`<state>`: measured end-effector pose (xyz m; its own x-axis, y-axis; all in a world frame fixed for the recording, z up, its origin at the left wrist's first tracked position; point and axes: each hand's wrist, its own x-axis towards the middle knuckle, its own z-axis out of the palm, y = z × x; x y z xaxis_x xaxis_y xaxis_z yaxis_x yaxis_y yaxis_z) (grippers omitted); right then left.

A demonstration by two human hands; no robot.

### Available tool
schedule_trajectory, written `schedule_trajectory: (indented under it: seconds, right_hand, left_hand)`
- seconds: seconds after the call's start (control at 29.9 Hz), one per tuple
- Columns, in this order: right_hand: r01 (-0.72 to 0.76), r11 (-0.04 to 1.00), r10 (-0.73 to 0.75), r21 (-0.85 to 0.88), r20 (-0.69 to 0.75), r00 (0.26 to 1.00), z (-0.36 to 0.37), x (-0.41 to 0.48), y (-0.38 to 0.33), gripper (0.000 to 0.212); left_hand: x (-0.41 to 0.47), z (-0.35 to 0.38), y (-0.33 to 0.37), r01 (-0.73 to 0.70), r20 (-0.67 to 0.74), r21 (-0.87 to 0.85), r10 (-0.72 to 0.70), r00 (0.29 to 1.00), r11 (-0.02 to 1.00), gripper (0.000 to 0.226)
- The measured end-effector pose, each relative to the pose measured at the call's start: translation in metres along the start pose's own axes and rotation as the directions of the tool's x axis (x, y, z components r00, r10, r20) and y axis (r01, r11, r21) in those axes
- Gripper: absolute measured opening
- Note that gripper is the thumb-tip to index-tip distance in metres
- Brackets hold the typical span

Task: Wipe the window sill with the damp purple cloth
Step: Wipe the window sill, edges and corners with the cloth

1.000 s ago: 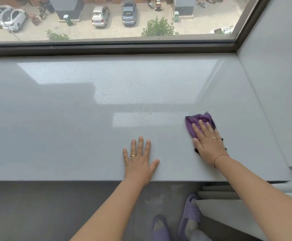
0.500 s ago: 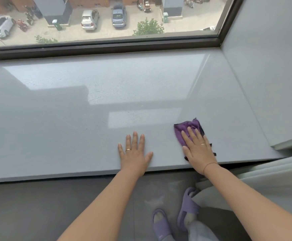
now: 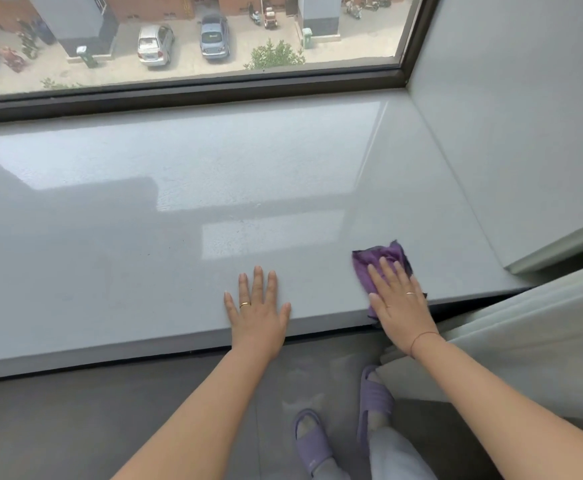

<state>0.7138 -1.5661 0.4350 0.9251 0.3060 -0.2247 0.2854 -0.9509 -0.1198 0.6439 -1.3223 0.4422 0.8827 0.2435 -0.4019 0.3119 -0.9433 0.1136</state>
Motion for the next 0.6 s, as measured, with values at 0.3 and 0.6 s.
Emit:
schedule_trajectory:
  seconds: [0.3, 0.6]
  right_hand:
    - [-0.194, 0.98, 0.195, 0.054, -0.015, 0.981, -0.003, 0.021, -0.026, 0.059]
    - [-0.155, 0.987, 0.153, 0.033, 0.061, 0.986, -0.027, 0.079, 0.053, 0.057]
  left_hand:
    - [0.013, 0.007, 0.041, -0.034, -0.076, -0.01, 0.033, 0.997, 0.999, 0.059]
    - [0.035, -0.007, 0.06, -0.073, -0.074, -0.04, 0.069, 0.995, 0.997, 0.061]
